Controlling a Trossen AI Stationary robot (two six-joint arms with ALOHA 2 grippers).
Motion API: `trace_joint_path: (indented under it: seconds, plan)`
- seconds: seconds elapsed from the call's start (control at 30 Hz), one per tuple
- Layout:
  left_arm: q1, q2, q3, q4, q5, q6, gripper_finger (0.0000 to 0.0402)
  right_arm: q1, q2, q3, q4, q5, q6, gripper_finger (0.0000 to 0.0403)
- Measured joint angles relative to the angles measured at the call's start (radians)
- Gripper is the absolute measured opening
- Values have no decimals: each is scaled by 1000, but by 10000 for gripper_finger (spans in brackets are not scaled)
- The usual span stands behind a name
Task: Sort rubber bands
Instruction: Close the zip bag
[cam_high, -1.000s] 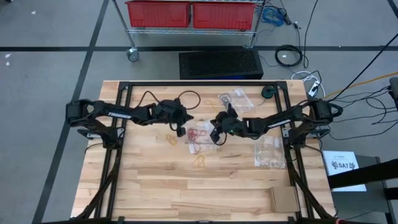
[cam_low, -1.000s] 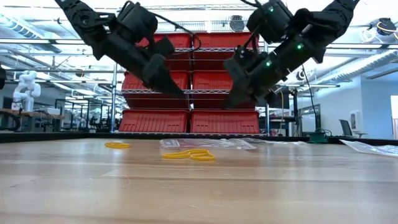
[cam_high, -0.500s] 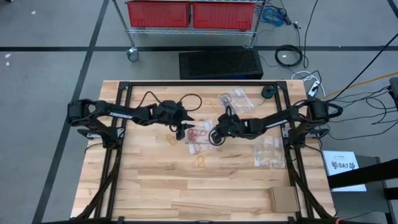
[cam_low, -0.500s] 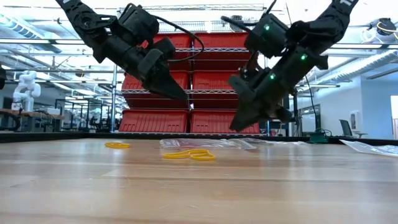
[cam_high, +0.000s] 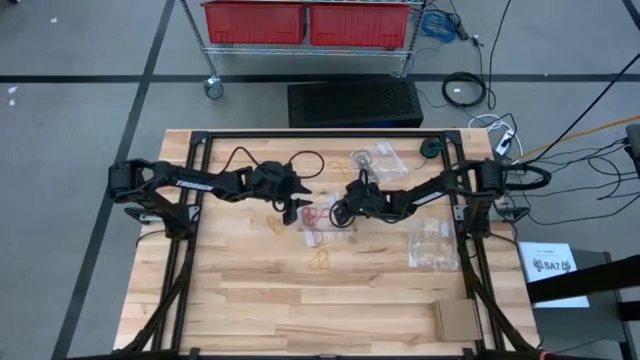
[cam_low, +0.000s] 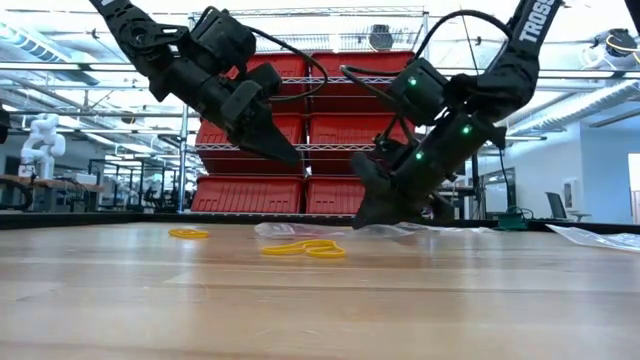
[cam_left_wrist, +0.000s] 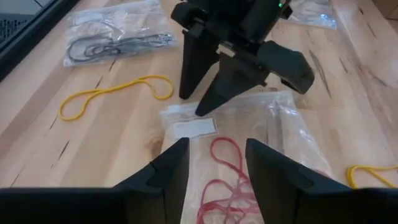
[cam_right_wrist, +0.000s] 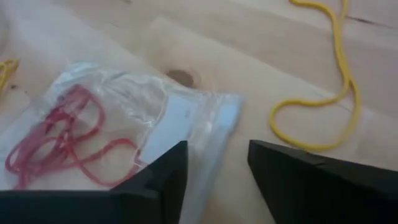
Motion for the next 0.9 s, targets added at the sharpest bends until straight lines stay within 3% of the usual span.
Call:
trace_joint_path:
  seconds: [0.27,0.43,0.73,0.9]
  plan:
    - [13,-3,0,-1,-95,0,162,37,-6,-2,38,24,-98,11]
    - [36,-21,0,-19,-59,2,162,69,-22,15,35,54,-187,6]
    - [26,-22,0,-17,231,-2,162,158,-44,173,-36,237,-437,1]
    - [8,-23,0,-13,237,-27,162,224,-80,301,-199,313,-506,1]
